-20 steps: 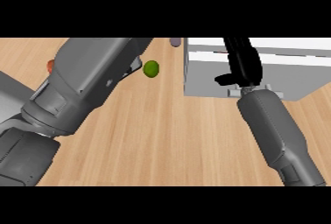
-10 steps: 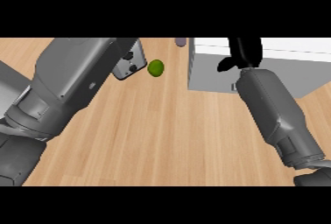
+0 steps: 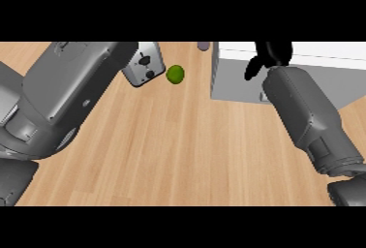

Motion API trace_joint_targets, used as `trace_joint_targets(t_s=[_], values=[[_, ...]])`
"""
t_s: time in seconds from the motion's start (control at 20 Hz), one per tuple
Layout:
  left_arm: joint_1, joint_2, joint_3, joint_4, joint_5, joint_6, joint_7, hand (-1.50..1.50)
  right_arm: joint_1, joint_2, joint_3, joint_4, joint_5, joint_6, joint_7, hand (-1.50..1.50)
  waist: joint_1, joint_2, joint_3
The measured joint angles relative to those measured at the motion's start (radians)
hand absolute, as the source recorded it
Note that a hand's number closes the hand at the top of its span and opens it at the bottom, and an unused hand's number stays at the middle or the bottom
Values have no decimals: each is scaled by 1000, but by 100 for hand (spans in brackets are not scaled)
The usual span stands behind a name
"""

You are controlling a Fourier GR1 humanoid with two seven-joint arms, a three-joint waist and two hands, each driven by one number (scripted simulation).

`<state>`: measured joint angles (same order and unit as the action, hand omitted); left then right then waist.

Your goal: Pick up the can, place it into the drawer and close the drawer

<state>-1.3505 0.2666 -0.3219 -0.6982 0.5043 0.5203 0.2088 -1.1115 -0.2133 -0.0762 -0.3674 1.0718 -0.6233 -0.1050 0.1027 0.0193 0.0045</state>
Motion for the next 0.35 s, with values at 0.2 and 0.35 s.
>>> trace_joint_targets(t_s=[0.2, 0.35], values=[[53, 26, 0, -58, 3, -14, 7, -150, -17, 1, -36, 15, -39, 21, -65, -150, -3, 4, 4], [89, 56, 3, -103, 7, -27, 19, -150, -22, 1, -62, 26, -65, 28, -113, -150, -4, 5, 4]])
